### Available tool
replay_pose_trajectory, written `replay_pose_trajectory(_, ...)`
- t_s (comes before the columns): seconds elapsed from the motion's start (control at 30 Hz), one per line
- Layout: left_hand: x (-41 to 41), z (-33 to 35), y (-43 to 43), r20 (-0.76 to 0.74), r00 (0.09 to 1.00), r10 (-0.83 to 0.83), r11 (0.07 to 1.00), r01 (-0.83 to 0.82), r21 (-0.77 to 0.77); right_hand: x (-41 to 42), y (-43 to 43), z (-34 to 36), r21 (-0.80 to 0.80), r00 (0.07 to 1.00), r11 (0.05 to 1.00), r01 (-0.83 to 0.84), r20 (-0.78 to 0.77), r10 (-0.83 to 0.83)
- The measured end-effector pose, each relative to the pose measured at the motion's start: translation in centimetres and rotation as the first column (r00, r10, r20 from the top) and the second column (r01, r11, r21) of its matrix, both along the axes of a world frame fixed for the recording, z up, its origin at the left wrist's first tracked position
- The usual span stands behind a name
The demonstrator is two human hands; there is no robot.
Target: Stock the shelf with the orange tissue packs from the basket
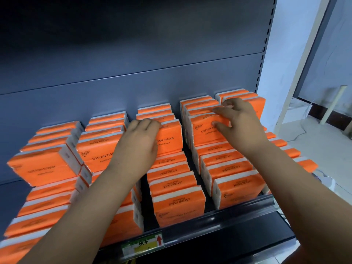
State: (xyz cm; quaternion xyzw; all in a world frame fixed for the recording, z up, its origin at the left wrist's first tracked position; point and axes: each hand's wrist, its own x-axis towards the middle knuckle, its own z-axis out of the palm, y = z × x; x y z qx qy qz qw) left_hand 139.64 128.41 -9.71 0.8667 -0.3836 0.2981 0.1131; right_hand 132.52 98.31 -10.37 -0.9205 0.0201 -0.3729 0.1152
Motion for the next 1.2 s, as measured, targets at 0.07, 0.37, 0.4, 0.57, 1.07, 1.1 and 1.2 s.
replay_pose_trajectory(0.07,-0.1,0.0,0.0,-0.001,1.0,-0.004,1.0,0.004,-0.004,0.2,0.3,-0.1,-0.042,0.999,0.998,0.045,-0.008,-0.045)
replay_pose_trajectory(0.37,-0.7,-0.4,0.6,-0.078,0.997,-0.015,1.0,0.012,-0.028,0.4,3.0,-0.4,-0.1,0.987,0.986,0.133,-0.075,-0.141)
replay_pose_trajectory(0.4,-0.8,-0.3,0.6,-0.086,0.996,-0.012,1.0,0.01,-0.029,0.3,3.1,-0.4,-0.102,0.985,0.985,0.143,-0.086,-0.152)
replay_pose_trajectory(0.57,-1.1,-0.1,0.6,-0.09,0.996,-0.001,1.0,-0.001,-0.018,-0.1,3.0,0.1,-0.082,0.978,0.98,0.181,-0.094,-0.189)
replay_pose_trajectory(1.07,0.2,-1.6,0.3,0.023,1.0,-0.006,0.996,0.008,-0.089,0.0,3.1,-0.4,-0.066,0.989,0.987,0.148,-0.005,-0.149)
replay_pose_trajectory(1.1,0.0,-1.4,0.2,0.009,1.0,0.001,0.996,0.0,-0.084,-0.3,3.3,-0.1,-0.063,0.988,0.986,0.155,-0.012,-0.156)
replay_pose_trajectory(1.2,-1.7,-1.0,0.4,0.008,1.0,0.017,0.996,-0.016,-0.093,-2.1,4.2,-0.1,-0.022,0.981,0.982,0.188,0.061,-0.186)
